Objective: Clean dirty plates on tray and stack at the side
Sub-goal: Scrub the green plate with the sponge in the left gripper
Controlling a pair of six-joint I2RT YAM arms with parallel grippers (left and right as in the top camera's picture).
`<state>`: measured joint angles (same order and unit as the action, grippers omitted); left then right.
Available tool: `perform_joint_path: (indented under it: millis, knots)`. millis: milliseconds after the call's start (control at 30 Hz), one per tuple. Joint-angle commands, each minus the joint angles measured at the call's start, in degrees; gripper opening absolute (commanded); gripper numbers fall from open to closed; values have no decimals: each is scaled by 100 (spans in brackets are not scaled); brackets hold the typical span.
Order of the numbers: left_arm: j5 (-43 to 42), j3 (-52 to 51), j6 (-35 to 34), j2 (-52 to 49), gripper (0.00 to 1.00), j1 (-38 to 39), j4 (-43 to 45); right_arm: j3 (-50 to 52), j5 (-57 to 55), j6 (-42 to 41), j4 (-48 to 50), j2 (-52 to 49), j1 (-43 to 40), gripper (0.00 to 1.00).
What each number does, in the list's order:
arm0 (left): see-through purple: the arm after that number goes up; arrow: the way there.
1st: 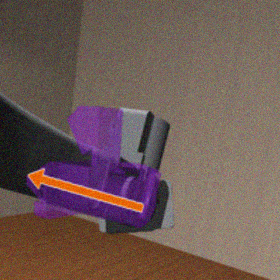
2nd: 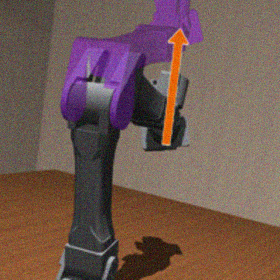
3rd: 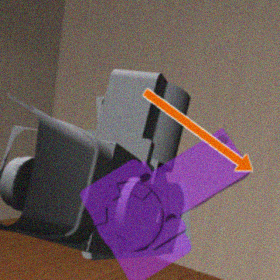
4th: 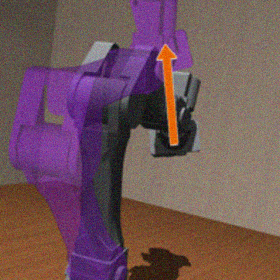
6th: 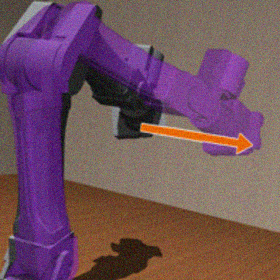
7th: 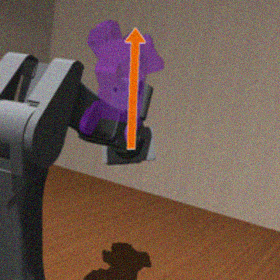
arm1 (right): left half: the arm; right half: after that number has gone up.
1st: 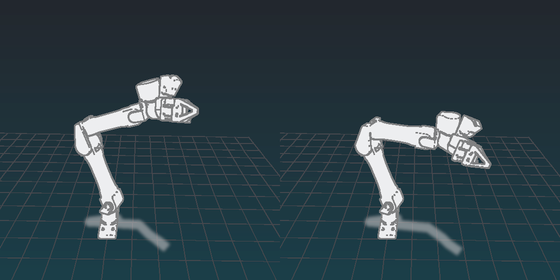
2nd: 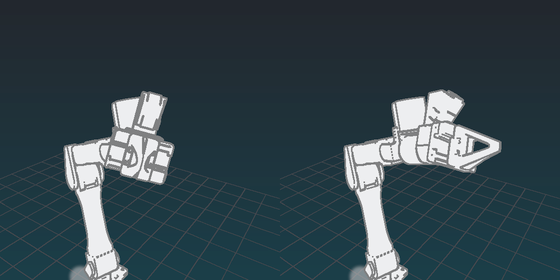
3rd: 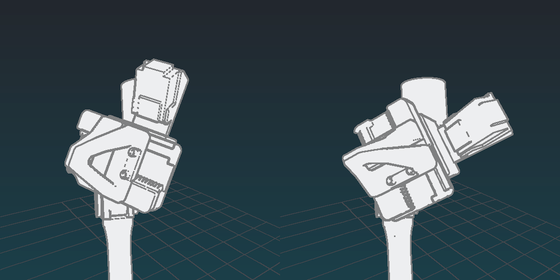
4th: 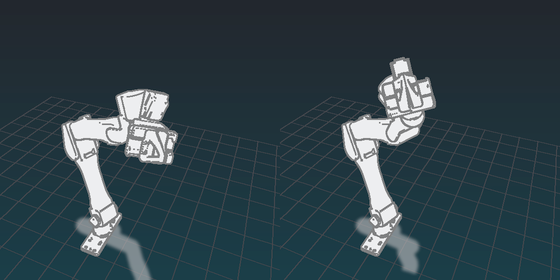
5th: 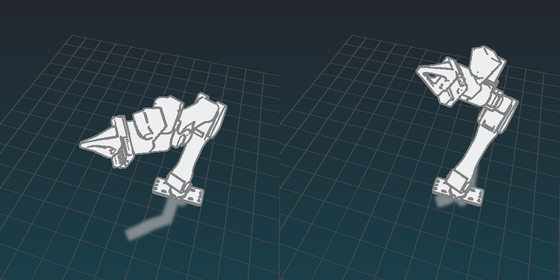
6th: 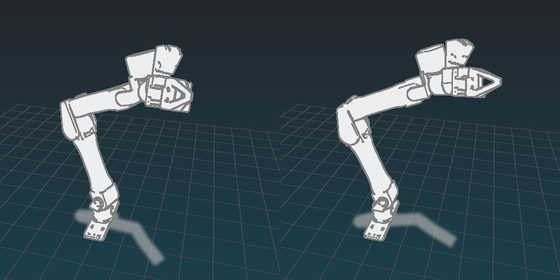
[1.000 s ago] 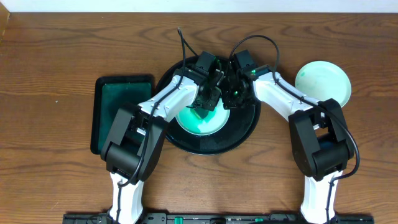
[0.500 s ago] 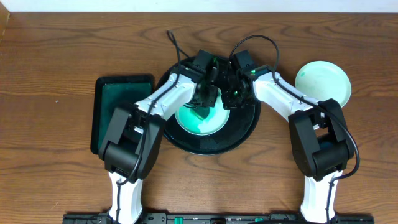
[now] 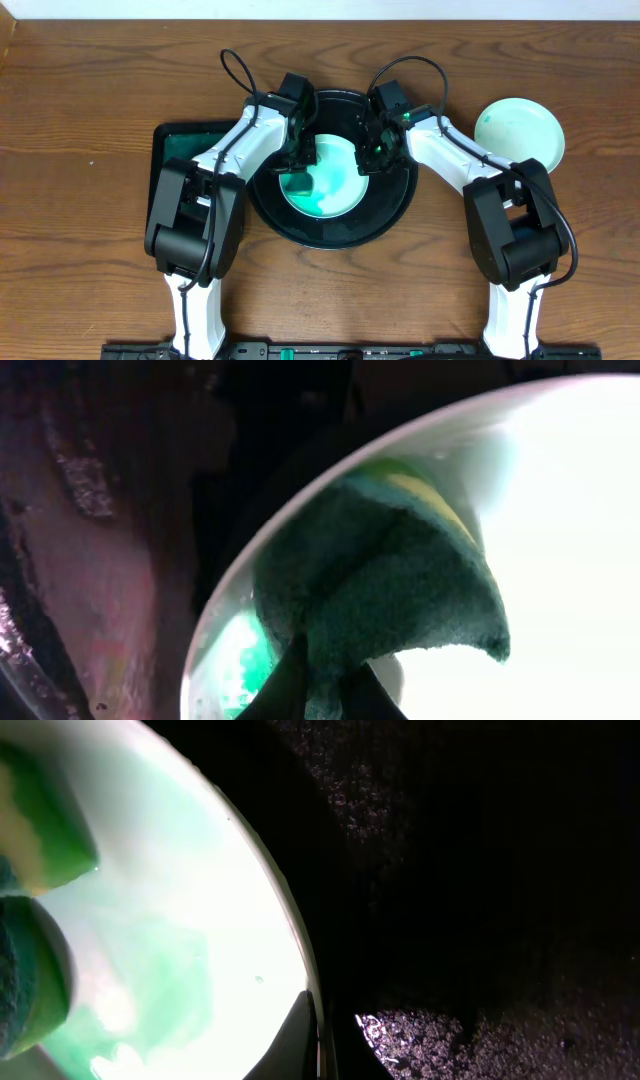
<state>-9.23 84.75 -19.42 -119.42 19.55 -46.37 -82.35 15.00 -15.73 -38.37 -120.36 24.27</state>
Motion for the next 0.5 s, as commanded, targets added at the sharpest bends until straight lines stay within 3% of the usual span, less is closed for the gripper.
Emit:
perform_joint_path:
  millis: [0,200,467]
  knots:
    - [-476,-334,459,-435,7,48,-326,72,-269,33,-87,-245,-24,1]
    - [-2177,-334,413,-435,7,459,103,72,-269,35,-85,-245,-37,1]
    - [-2675,-334,-326,-435,7,629,968,72,-269,33,-129,-245,-39,1]
